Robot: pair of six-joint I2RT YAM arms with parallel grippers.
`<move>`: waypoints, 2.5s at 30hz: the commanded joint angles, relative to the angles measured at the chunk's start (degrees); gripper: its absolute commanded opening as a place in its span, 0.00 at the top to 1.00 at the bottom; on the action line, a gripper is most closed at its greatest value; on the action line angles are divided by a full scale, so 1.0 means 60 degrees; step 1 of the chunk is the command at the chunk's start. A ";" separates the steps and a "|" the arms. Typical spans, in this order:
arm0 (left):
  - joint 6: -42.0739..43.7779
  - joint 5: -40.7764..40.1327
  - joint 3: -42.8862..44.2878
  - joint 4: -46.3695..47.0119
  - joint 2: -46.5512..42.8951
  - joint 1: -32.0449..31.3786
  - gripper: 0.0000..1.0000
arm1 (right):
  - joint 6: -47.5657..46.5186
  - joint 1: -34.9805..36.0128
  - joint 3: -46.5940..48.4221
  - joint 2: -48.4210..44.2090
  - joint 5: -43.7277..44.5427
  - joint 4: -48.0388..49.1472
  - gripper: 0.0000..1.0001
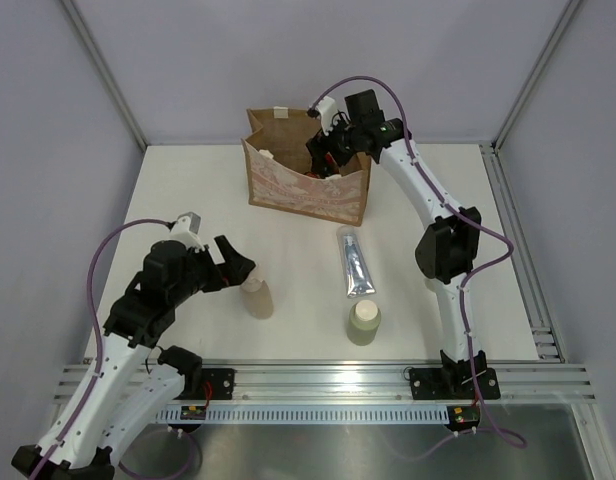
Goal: Place the personal care products into the canvas bag
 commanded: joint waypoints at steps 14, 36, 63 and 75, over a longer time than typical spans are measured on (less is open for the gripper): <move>0.0257 0.0754 -0.0088 -0.0764 0.0644 -0.0412 0.01 | 0.0598 -0.0452 0.0875 -0.1725 -0.2789 -0.0861 0.01; 0.0286 -0.1035 0.0044 -0.0002 0.1028 -0.1424 0.01 | -0.2017 -0.0250 -0.0152 -0.1888 -0.3655 -0.3609 0.00; 0.0506 -0.3480 0.0776 -0.1217 -0.3047 -0.1410 0.01 | -0.0766 0.5627 -1.0361 -0.4818 0.6773 0.6404 0.01; 0.0433 -0.3363 0.0688 -0.1276 -0.3398 -0.1424 0.01 | 0.0512 0.5597 -0.9529 -0.5812 0.3220 0.3451 0.03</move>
